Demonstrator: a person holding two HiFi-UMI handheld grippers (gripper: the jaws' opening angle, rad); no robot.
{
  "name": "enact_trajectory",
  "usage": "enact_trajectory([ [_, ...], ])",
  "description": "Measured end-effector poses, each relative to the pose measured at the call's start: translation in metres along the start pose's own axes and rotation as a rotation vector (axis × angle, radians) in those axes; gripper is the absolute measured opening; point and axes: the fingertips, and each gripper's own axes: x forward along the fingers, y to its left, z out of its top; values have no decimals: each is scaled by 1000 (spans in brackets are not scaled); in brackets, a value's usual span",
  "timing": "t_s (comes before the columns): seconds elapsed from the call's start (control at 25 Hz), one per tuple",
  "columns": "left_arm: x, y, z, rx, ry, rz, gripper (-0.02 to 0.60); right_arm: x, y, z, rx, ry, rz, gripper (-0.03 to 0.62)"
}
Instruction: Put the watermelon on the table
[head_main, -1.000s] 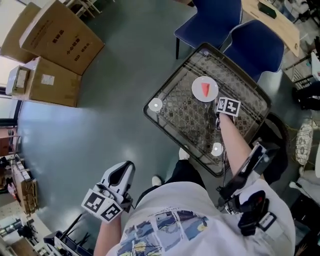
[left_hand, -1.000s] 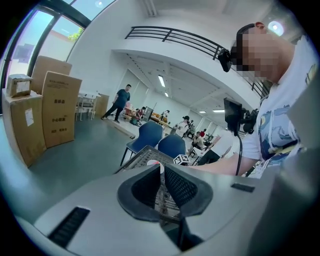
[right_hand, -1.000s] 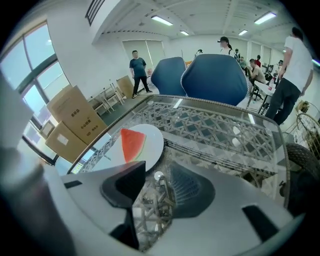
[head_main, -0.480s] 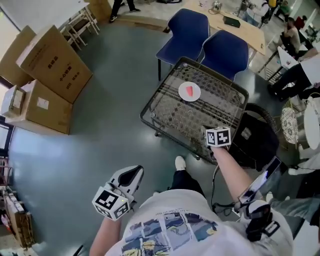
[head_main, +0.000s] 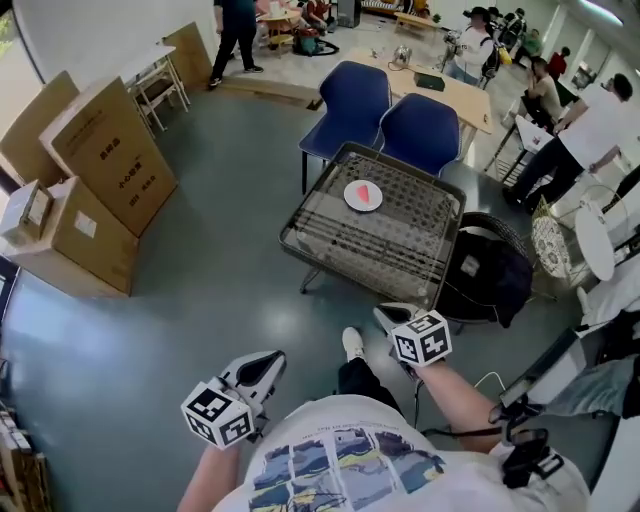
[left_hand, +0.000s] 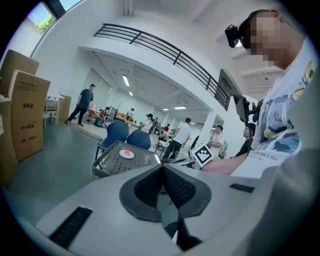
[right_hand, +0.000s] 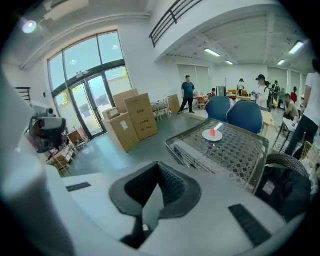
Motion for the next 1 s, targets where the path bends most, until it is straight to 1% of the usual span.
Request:
enact_trajectory([
  [0.12,-20,-9,-8,0,-13,-13,9,-24,44,-5,-68,-21,19,11],
  [0.24,-31,-20,-21,2,2,-32,9,-45,77,-8,-122,-43,45,11],
  [0.32,-36,-27,-31,12,28,-37,9,-56,93,-12,-168,-52,47,11],
  [0.44,-40,-35,-43,39,59,-32,9,-66,114,-16,-271,-50,52,11],
  [0.56,-41,-41,-47,36,50,-35,9,-75,130,-17,-329,-55,68,11],
  [0.72,-44,-49,-47,-19,15,-53,9,-84,150,-13,-355,-74,101,11],
  [0.84,-44,-54,-48,0,31,-71,9,-88,163,-9,-359,-89,112,11],
  [0.92,-45,-54,-49,11,39,-68,9,-90,169,-7,-378,-91,119,11],
  [1.0,-45,-52,-49,4,41,-59,9,-91,172,-5,-393,-96,126,11],
])
